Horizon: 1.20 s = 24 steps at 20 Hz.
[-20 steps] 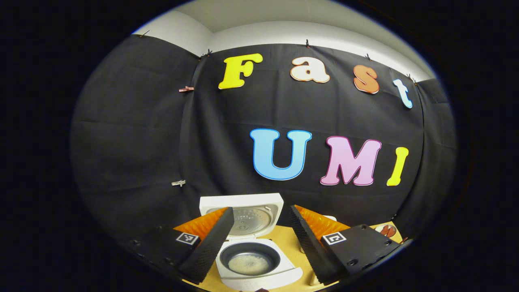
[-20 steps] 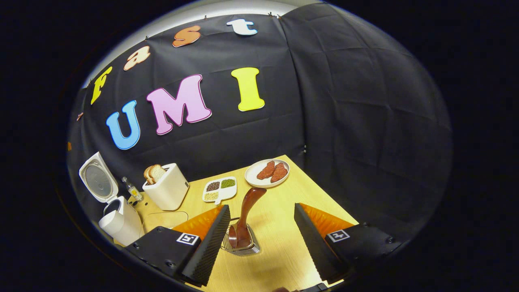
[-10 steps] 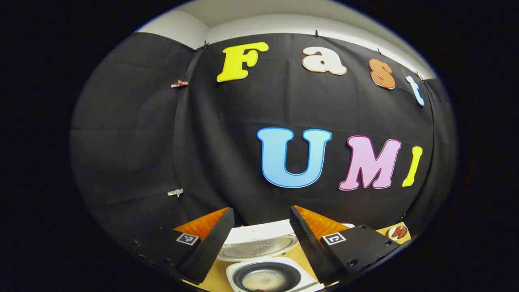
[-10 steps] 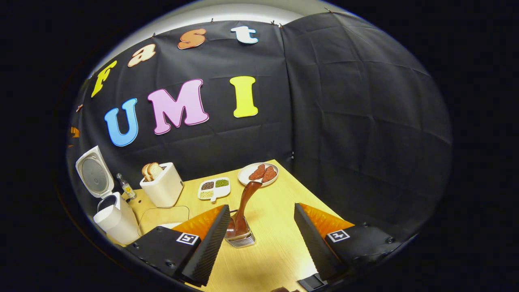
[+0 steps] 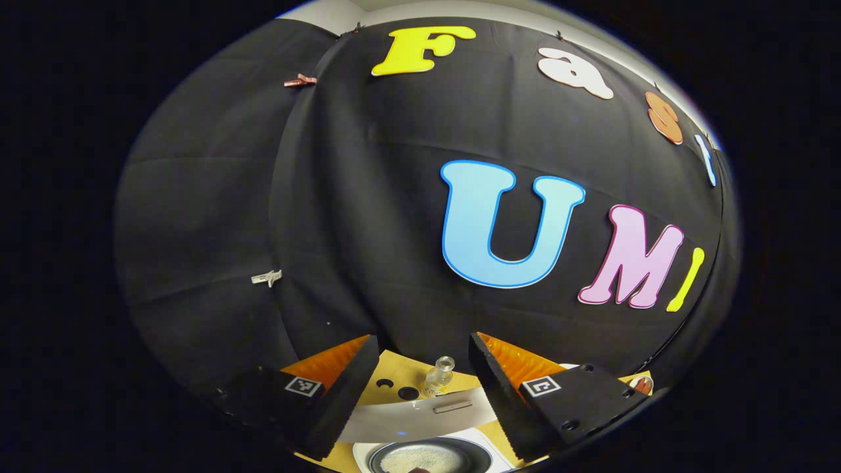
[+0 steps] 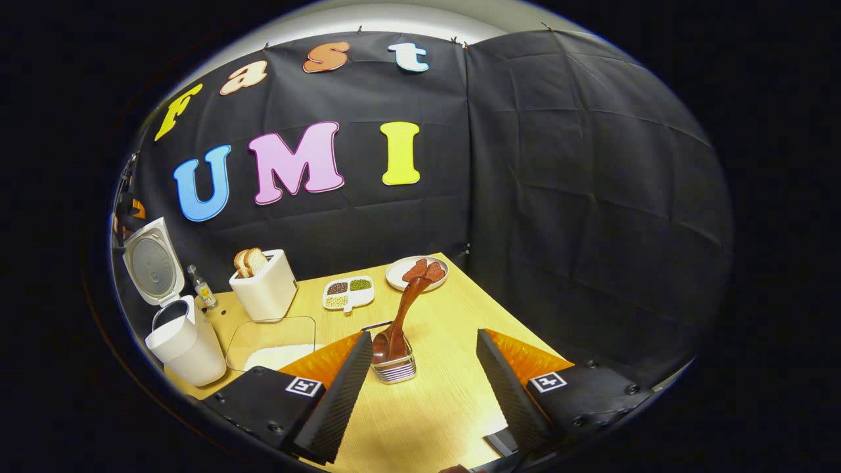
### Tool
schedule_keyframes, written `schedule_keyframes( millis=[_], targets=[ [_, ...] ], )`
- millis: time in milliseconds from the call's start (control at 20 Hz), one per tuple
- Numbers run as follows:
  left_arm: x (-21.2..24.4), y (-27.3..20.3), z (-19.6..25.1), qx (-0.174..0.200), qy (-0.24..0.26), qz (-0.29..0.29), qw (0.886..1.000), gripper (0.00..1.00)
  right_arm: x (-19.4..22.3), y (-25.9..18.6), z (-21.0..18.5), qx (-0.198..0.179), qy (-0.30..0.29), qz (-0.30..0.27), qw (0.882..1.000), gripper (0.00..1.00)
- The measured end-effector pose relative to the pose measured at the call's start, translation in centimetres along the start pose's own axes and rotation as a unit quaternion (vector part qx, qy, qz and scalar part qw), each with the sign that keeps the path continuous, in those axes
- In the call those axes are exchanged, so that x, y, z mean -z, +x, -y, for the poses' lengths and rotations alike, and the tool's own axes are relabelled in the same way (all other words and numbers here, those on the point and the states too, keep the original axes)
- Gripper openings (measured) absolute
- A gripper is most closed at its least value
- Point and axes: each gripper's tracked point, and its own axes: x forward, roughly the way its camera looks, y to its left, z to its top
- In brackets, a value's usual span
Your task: Close the left gripper, press the button to open the rice cooker; take a wooden spoon from the chopstick holder with the right hand, scoop a spoonful of rice and pour it into the rice cooker, then put the wooden spoon back into the chopstick holder.
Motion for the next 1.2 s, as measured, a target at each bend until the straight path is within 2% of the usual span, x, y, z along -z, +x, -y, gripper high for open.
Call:
schedule_keyframes(
  millis=[300,600,900,1200],
  targets=[
    [3.0,0.5,0.0,-0.048,0.007,-0.058,0.997,0.98,-0.2,0.6,-0.9,-0.017,-0.009,0.004,1.000,0.99],
    [6.3,-4.5,1.5,-0.066,-0.012,-0.111,0.992,0.98,0.4,2.6,-2.0,-0.057,-0.010,-0.011,0.998,0.99],
    [13.8,-10.6,3.9,-0.063,-0.022,-0.162,0.984,0.98,1.5,5.3,-3.0,-0.113,-0.015,-0.037,0.993,0.98],
    [20.2,-13.9,5.4,-0.087,0.010,-0.172,0.981,0.97,2.3,8.7,-3.0,-0.160,-0.048,-0.047,0.985,0.99]
  ],
)
